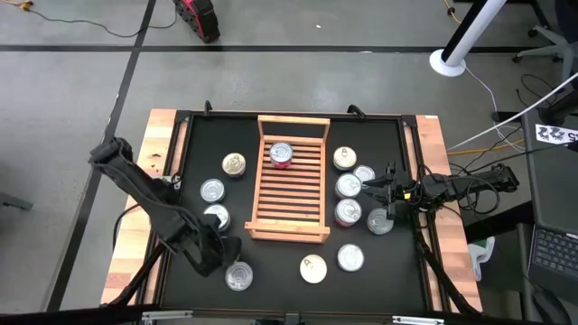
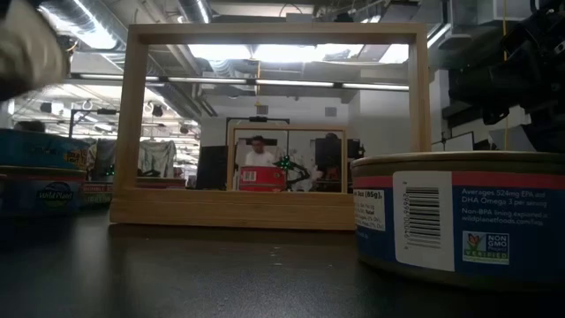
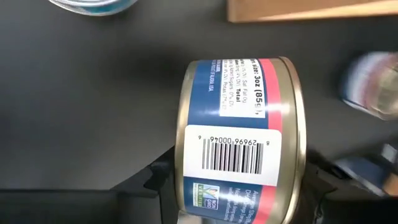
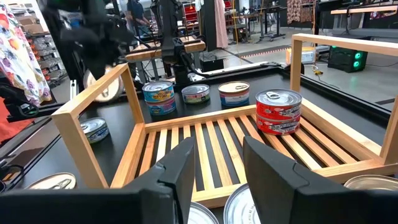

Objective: Stack canned seafood by type on shelf
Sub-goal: Put the blue-pink tuna can on the shelf

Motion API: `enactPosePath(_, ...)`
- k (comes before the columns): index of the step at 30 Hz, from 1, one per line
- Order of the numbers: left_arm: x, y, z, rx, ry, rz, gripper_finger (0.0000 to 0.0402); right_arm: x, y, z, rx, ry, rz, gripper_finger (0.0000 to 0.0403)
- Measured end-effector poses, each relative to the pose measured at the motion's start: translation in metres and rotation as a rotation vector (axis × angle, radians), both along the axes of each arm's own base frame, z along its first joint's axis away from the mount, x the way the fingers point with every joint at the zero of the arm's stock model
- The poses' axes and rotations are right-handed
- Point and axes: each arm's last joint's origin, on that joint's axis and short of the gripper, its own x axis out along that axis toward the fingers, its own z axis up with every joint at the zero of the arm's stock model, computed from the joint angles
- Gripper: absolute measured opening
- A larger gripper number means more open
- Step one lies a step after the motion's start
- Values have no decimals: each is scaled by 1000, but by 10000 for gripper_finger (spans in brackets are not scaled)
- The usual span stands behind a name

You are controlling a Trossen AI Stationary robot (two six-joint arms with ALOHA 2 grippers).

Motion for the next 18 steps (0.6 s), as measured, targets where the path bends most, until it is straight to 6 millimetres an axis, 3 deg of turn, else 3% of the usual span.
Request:
enactPosePath(9,-20,21,49,-90,-214,-59,180,0,0,0,0,0,0,136)
enactPosePath(14,-21,40,62,38,-368,42,180,0,0,0,0,0,0,136)
enactPosePath(18,-13,56,64,100,-390,81,180,0,0,0,0,0,0,136)
